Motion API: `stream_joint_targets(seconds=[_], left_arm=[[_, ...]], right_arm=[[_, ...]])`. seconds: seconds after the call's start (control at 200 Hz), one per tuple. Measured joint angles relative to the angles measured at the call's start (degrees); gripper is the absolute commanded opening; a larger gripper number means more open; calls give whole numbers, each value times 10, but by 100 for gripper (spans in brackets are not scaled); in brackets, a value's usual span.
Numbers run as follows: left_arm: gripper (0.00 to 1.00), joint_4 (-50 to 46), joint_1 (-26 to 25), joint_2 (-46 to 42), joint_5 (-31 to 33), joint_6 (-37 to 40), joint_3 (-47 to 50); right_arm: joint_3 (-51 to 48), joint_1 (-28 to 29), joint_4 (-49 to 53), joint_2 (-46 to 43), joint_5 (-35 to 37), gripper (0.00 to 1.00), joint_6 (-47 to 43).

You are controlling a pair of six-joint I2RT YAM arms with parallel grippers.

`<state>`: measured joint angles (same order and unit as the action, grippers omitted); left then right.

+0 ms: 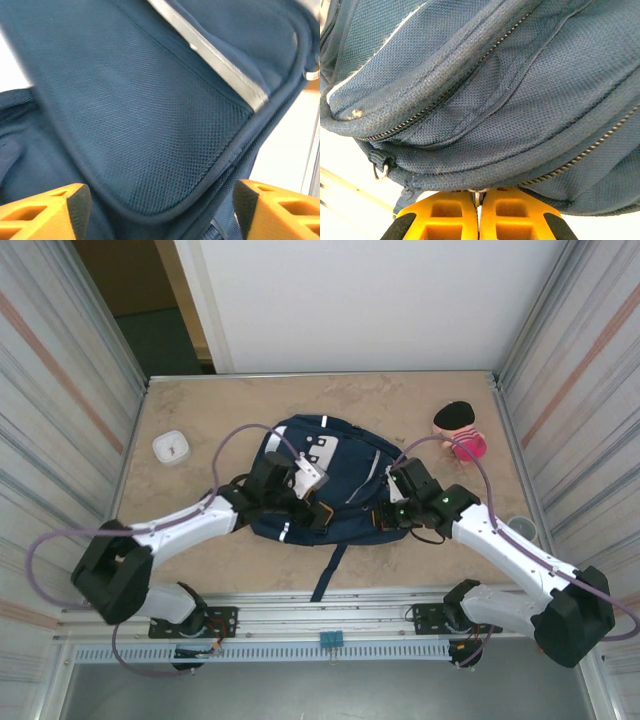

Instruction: Pack the student bag

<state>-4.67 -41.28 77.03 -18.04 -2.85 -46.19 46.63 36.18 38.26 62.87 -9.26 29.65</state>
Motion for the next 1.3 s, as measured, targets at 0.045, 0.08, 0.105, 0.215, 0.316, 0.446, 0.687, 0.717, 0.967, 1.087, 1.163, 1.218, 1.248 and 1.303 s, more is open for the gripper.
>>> stream_joint_targets(seconds=[0.045,0.08,0.105,0.215,0.316,0.446,0.687,0.717,0.967,1.087,1.163,1.218,1.248,1.303], left_arm=[[81,-11,0,-31,30,-58,4],[82,-20,0,-54,53,-103,9],[83,-27,0,-67,68,-131,10],[85,-68,6,-105,123,-252,31],[85,-97,18,-101,143,-337,64],[85,-81,37,-57,136,-405,101],[84,-9,99,73,116,-426,39],[84,1,110,90,115,-426,20],[85,34,144,92,78,-422,-54],[84,31,126,-11,63,-460,11],[82,31,94,-69,57,-498,60],[80,39,68,-97,51,-534,97],[79,47,57,-104,48,-552,115],[77,63,39,-106,45,-584,142]], right_arm=[[-1,7,0,3,2,0,7],[-2,12,0,5,4,0,13],[-2,17,-1,7,5,0,17],[-8,46,-8,10,13,0,44],[-17,69,-23,10,19,0,68],[-26,97,-46,17,26,0,96],[-26,172,-104,78,54,0,155],[-26,180,-114,91,55,0,160],[19,174,-156,168,38,0,167],[29,158,-164,182,20,0,160],[31,156,-164,186,11,0,156],[31,155,-163,186,6,0,153],[31,155,-164,186,4,0,150],[31,155,-164,186,2,0,148]])
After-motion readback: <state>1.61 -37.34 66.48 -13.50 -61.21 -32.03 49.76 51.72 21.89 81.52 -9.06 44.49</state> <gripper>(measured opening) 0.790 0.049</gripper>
